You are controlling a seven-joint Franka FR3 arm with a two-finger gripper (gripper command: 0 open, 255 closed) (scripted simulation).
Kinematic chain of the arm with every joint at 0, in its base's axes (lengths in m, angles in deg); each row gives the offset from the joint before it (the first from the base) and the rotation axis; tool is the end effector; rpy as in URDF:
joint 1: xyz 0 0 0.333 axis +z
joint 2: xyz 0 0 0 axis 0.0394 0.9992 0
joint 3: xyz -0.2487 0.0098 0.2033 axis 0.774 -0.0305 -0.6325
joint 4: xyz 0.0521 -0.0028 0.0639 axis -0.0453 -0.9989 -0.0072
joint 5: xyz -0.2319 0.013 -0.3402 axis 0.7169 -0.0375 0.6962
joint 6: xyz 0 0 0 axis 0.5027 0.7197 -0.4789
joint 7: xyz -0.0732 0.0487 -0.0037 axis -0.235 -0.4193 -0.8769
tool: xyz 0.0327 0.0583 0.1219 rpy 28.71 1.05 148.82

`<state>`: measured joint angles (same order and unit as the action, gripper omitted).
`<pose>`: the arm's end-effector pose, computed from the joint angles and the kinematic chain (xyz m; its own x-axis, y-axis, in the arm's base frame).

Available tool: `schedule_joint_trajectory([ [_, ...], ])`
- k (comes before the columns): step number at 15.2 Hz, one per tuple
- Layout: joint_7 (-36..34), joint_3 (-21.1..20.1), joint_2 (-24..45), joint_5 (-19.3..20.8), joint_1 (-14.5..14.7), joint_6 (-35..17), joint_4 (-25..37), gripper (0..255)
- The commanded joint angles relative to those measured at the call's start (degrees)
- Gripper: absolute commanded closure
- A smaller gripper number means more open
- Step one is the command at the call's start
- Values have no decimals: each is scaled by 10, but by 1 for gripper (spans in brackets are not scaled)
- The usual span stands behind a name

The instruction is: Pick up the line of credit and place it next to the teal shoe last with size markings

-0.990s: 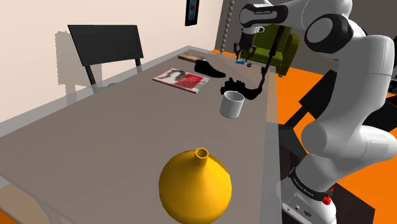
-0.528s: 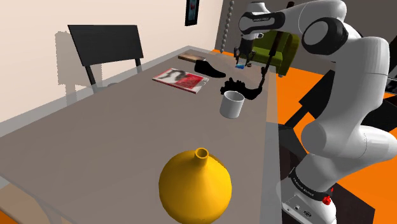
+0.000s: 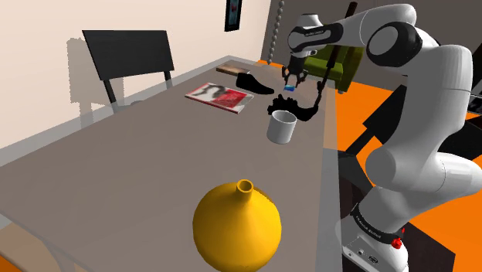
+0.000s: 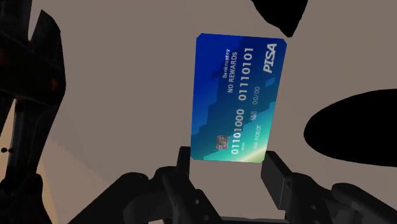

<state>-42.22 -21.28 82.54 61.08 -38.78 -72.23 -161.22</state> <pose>0.6658 -0.3305 0.3903 0.4632 -0.8744 0.1444 -0.8853 -0.4642 0.0288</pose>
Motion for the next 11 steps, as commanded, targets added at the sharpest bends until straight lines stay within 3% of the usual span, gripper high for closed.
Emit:
schedule_joint_trajectory([
  [1, -3, 1, 3, 2, 0, -14, -11, 255],
  [11, -18, 8, 25, 16, -1, -77, -54, 255],
])
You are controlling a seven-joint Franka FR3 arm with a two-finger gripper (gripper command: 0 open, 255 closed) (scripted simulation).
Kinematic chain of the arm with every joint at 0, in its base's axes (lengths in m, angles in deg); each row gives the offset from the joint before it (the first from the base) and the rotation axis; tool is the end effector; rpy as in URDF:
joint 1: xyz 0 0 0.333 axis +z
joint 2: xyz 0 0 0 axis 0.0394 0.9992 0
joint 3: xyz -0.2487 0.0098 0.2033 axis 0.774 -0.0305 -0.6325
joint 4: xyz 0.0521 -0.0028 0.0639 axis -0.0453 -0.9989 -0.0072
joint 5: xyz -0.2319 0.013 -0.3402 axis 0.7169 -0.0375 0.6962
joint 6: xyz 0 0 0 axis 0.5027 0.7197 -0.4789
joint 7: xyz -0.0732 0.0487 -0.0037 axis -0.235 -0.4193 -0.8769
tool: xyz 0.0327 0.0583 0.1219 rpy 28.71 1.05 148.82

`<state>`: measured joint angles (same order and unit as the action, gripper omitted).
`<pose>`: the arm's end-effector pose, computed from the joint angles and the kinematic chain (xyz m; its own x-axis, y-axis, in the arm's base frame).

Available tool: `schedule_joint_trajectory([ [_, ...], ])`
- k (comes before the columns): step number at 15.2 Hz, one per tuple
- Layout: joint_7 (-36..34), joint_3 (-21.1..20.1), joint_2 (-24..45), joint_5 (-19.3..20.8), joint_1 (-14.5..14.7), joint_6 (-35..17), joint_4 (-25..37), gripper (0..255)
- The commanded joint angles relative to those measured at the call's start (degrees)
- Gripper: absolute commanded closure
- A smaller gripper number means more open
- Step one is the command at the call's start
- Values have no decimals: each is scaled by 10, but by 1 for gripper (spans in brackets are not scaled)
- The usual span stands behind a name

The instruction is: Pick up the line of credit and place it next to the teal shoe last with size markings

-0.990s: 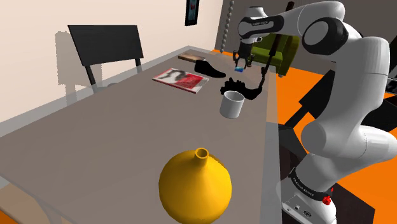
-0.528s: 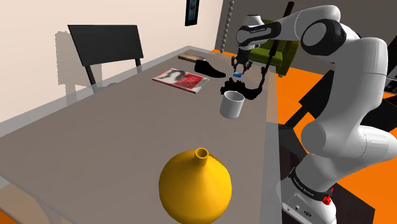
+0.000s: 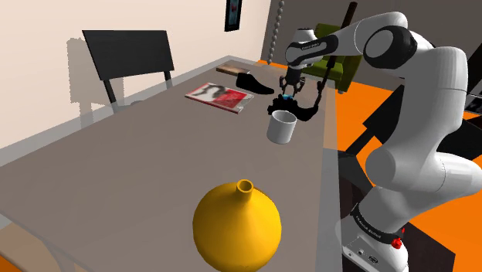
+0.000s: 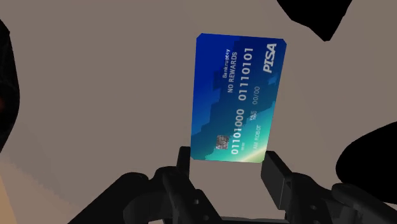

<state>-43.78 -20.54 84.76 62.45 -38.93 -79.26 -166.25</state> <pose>0.6649 -0.3305 0.3298 0.4632 -0.8744 0.1445 -0.8853 -0.4642 0.0285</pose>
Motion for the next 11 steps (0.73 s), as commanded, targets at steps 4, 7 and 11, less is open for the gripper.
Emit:
schedule_joint_trajectory([
  [4, -6, 3, 9, 5, 1, -18, -10, 255],
  [7, -6, 3, 9, 5, 1, -18, -10, 255],
  [11, -6, 3, 9, 5, 1, -18, -10, 0],
])
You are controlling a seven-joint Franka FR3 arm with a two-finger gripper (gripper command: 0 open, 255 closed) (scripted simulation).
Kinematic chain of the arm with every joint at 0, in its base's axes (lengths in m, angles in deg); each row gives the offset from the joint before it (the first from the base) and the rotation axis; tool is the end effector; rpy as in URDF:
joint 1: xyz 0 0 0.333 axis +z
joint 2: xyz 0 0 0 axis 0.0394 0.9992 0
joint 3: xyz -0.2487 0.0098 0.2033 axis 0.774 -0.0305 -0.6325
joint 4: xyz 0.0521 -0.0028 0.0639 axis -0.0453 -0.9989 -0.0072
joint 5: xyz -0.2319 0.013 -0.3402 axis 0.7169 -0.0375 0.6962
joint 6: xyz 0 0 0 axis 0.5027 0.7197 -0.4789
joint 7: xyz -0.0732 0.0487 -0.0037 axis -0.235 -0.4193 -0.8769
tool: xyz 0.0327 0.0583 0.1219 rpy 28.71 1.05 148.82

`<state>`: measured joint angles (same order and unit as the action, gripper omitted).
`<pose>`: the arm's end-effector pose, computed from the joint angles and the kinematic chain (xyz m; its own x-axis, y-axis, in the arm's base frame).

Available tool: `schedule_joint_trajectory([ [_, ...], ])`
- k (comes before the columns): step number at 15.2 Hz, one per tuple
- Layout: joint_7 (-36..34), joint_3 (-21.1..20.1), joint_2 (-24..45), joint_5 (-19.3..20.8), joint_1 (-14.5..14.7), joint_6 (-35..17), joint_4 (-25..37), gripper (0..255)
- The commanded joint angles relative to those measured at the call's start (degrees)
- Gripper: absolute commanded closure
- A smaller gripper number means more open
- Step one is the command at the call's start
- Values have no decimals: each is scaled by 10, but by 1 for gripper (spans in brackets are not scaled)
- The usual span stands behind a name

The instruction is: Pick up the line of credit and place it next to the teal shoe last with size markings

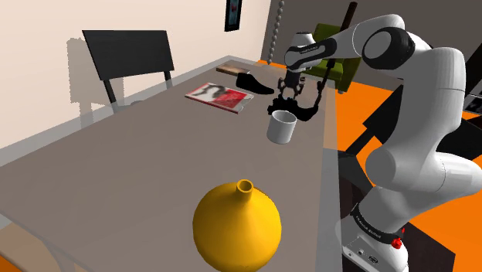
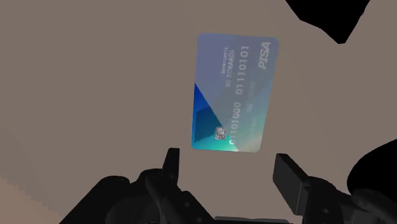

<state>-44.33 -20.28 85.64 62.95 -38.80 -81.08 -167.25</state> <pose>0.6652 -0.3295 0.3129 0.4633 -0.8743 0.1449 -0.8852 -0.4643 0.0283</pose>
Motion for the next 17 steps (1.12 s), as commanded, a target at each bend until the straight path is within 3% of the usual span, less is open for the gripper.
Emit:
schedule_joint_trajectory([
  [1, 0, 0, 0, 0, 0, 0, 0, 0],
  [5, 0, 0, 0, 0, 0, 0, 0, 0],
  [9, 8, -9, -34, -14, 0, 51, 19, 0],
  [17, 8, -9, -34, -14, 0, 51, 19, 0],
])
